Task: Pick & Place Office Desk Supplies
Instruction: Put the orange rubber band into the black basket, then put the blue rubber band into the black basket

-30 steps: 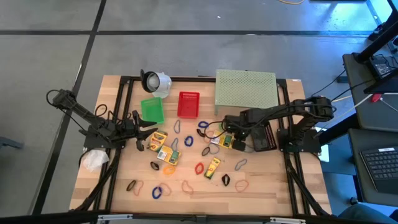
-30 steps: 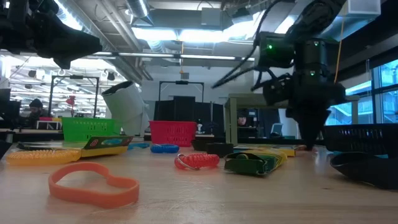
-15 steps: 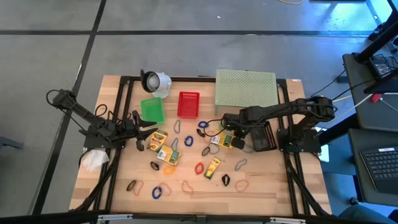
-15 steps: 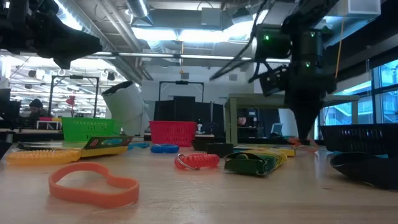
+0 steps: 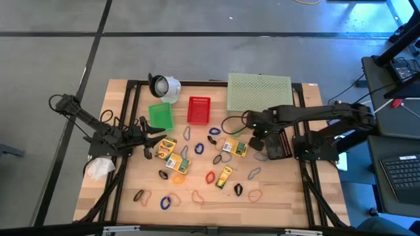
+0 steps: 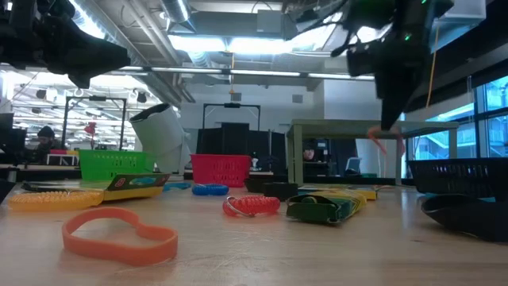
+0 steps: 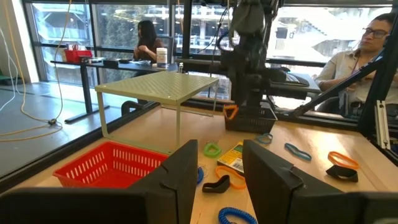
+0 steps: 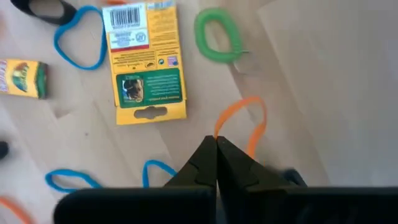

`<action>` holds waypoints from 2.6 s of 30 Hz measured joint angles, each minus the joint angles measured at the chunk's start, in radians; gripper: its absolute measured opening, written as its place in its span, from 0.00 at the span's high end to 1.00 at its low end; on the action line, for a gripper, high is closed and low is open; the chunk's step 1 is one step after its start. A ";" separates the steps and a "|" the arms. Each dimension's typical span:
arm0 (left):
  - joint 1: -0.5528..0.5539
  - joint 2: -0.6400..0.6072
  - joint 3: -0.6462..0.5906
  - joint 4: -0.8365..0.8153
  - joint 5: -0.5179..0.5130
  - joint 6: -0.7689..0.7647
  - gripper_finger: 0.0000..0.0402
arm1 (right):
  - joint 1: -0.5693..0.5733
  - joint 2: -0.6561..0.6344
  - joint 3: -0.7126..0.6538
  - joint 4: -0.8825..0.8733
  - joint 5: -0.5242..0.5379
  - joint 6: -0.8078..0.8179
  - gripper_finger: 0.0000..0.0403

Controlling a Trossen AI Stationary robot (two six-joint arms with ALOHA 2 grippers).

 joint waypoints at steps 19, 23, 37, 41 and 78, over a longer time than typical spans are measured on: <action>0.000 0.000 0.000 0.000 0.000 -0.019 0.70 | 0.090 -0.239 -0.025 -0.309 0.049 0.291 1.00; 0.000 0.000 0.000 0.000 0.008 -0.034 0.70 | 0.149 -0.245 -0.094 -0.309 0.046 0.364 1.00; 0.000 0.000 0.000 0.000 0.015 -0.044 0.70 | 0.204 -0.245 -0.348 -0.088 0.020 0.419 1.00; 0.000 0.000 0.000 0.000 0.015 -0.043 0.70 | 0.204 -0.245 -0.366 -0.079 0.017 0.437 1.00; 0.000 0.000 0.000 0.000 0.015 -0.043 0.70 | 0.280 -0.244 -0.160 -0.071 0.069 0.515 0.50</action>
